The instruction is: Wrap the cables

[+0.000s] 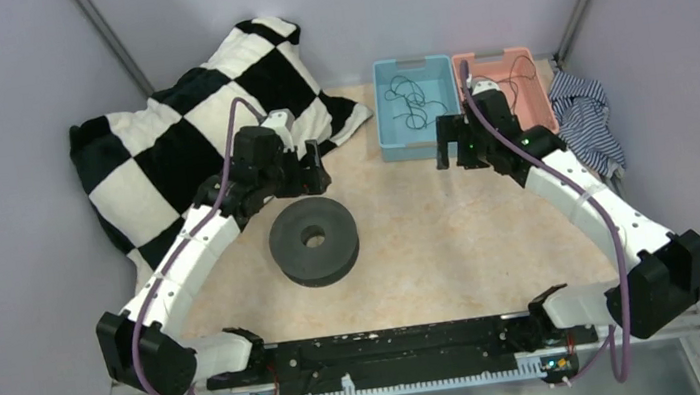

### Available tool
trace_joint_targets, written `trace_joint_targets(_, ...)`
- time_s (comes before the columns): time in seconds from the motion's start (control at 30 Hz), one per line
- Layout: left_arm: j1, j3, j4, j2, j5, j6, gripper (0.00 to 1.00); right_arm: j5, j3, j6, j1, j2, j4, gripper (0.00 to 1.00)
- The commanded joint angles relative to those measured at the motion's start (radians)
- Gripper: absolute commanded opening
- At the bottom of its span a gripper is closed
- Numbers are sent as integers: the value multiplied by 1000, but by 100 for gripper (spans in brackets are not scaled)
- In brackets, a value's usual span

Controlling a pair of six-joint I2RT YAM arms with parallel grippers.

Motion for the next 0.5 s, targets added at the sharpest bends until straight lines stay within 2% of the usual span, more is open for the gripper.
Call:
trace_joint_targets(0.0,1,39,-8,13,39,-23,98,45,-13,-12,0,-31,19,99)
trace_joint_targets(0.2,1,31,-33,39,14,-60,98,53,-14,-24,1,-43,26,99)
trace_joint_targets(0.33,1,63,-67,36,45,-26,98,47,-28,-12,0,-52,46,99)
trace_joint_targets(0.4,3,62,-113,23,-69,-57,98,32,-40,-7,0,-56,58,99)
trace_joint_targets(0.47,51,63,-194,12,-149,-127,98,17,-44,-4,0,-58,65,99)
